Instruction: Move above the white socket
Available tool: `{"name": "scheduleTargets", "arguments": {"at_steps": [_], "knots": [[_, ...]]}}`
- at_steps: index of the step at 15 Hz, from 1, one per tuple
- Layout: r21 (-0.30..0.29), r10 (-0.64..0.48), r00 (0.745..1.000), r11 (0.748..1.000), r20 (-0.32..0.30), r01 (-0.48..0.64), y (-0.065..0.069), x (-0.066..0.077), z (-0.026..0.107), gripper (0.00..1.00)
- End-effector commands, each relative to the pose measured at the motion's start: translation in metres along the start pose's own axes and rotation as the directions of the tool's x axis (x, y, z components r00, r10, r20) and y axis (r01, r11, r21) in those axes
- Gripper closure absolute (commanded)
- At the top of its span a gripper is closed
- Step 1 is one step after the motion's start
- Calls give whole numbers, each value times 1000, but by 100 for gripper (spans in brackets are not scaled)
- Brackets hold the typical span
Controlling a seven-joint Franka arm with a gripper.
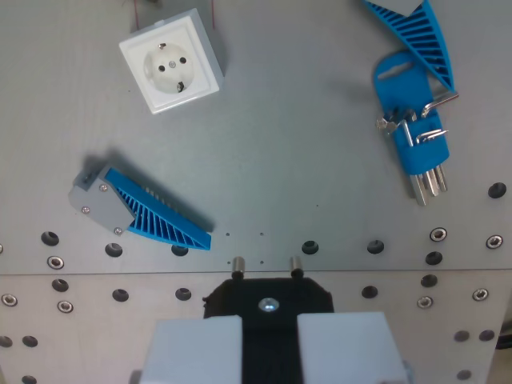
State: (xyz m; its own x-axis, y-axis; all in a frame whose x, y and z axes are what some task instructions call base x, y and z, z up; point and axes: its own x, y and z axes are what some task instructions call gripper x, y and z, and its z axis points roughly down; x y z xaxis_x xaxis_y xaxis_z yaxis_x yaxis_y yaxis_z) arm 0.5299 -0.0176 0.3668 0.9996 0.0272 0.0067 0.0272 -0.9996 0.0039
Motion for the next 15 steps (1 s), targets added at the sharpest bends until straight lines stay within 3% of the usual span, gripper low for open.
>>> {"name": "scheduleTargets", "arguments": {"at_steps": [1, 9, 15], "knots": [[0, 0, 1000, 1000, 0, 0, 0, 0, 0, 100], [1, -11, 1000, 1000, -1, 11, -1, 0, 2, 100], [5, -40, 999, 999, -21, 40, -3, 0, 12, 100]]}}
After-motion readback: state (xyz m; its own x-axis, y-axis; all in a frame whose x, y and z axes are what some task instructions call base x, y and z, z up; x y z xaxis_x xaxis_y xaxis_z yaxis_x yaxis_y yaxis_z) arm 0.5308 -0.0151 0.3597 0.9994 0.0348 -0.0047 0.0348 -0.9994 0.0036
